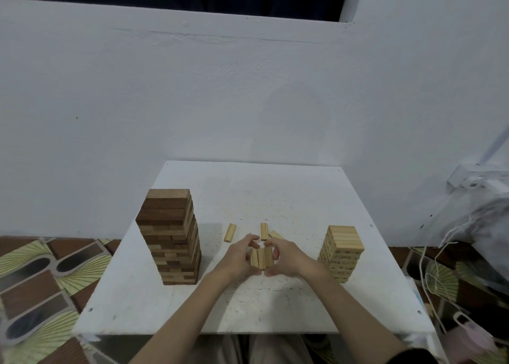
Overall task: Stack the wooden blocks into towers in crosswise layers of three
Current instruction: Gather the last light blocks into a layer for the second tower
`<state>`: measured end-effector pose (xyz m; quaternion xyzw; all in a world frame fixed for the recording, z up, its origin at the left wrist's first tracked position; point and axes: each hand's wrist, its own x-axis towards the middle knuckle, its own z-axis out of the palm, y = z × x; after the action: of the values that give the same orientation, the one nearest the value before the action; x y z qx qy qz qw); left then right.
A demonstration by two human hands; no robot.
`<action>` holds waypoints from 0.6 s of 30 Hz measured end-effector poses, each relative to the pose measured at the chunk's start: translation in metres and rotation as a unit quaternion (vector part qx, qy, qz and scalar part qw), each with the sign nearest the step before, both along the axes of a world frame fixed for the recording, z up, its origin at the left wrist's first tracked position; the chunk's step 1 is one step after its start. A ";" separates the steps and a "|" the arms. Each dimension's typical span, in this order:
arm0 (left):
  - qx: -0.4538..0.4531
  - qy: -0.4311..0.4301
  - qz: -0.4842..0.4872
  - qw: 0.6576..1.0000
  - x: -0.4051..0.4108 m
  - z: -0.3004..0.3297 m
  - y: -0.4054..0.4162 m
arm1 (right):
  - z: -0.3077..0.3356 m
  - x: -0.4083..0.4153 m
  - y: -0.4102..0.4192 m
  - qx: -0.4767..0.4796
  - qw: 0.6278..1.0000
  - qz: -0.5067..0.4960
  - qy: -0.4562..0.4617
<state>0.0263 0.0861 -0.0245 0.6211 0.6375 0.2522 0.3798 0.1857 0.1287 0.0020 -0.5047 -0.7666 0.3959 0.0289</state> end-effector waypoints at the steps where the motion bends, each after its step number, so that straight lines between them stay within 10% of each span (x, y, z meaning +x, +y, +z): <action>1: 0.000 -0.004 0.005 1.000 0.000 -0.001 0.000 | 0.000 0.000 0.000 0.003 1.000 0.000 0.000; 18: 0.007 -0.021 0.012 1.000 0.001 0.000 -0.003 | 0.000 0.005 -0.001 0.005 1.000 0.003 -0.006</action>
<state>0.0276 0.0827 -0.0247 0.6104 0.6352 0.2740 0.3857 0.1906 0.1280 0.0017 -0.5040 -0.7707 0.3891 0.0260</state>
